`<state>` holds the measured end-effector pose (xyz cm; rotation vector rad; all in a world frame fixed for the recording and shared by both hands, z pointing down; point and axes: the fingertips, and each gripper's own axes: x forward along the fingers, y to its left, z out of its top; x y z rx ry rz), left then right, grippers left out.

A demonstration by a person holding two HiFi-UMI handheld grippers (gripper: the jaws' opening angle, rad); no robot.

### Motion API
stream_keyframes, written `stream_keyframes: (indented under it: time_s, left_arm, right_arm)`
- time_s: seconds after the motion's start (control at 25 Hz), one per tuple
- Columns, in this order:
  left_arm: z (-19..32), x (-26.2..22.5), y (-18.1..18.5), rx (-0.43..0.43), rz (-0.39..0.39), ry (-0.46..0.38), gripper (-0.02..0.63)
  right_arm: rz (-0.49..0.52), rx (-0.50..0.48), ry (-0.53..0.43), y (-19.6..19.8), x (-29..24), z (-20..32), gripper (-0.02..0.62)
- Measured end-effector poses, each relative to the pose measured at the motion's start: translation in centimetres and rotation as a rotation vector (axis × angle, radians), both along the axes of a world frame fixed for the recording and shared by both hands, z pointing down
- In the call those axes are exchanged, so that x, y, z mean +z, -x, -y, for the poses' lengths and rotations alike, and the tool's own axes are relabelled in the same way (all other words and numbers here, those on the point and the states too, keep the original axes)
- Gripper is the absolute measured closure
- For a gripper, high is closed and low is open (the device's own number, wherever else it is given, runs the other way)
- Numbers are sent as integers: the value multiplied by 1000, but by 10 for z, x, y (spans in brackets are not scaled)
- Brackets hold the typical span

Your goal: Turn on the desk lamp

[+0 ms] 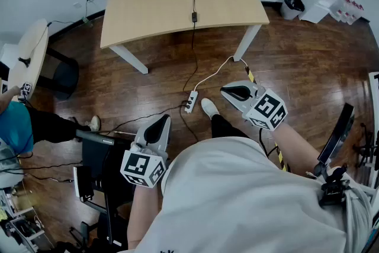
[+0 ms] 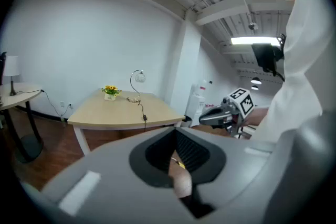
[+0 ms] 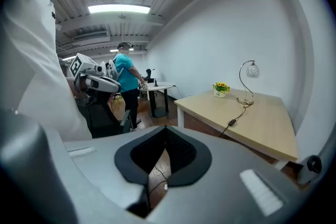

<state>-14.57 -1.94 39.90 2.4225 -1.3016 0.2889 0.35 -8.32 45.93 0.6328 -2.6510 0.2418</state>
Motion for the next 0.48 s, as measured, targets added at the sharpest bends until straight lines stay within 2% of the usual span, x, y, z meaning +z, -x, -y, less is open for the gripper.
stream_keyframes:
  time_s: [0.28,0.48]
  left_arm:
    - [82,-11,-6,-38,-4,-4,589]
    - [125,-15,-4,-108,-4,20,589]
  right_arm:
    - [-54,-70,-17,7,11,115,592]
    - [-106,-136,-6,16,36,187,592]
